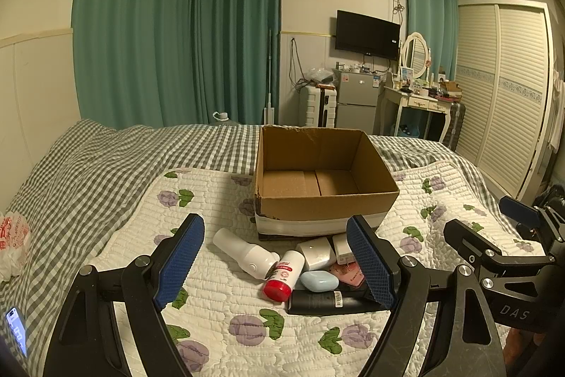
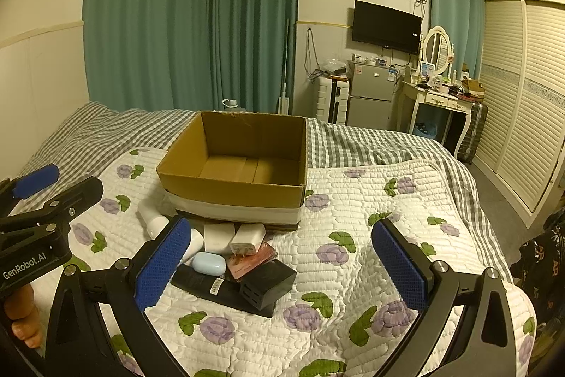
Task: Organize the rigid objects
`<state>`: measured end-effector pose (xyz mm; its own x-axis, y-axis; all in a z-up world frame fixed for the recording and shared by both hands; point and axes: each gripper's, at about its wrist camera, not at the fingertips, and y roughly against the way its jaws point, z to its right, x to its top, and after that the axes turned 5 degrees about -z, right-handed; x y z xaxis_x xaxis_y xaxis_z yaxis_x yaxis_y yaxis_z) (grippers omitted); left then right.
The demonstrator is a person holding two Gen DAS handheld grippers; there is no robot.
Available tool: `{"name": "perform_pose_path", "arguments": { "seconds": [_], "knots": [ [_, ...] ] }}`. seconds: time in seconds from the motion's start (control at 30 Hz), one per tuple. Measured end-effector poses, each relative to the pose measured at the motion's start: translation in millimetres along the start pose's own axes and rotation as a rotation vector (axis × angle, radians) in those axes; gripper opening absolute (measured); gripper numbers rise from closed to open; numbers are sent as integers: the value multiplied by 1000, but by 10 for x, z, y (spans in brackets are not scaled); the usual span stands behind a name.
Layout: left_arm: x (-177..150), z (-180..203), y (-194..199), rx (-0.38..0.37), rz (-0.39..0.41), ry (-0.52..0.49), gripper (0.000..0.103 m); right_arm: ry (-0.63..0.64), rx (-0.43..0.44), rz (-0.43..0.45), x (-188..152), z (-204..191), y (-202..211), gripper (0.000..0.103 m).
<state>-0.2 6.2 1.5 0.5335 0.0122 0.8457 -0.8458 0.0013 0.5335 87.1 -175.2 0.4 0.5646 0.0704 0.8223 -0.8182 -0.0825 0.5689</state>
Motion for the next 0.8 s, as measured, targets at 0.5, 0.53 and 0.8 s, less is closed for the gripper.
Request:
{"name": "perform_pose_path", "arguments": {
  "seconds": [0.5,0.53,0.8],
  "knots": [
    [-19,-12,-3,1,6,-1,85,11,19,-11,-23,-17,-31,103],
    [-20,-16,-9,1,5,0,85,14,21,-12,-30,-14,-35,103],
    [-73,-30,-156,16,-34,4,85,55,39,-59,-72,1,-163,103]
  ]
}}
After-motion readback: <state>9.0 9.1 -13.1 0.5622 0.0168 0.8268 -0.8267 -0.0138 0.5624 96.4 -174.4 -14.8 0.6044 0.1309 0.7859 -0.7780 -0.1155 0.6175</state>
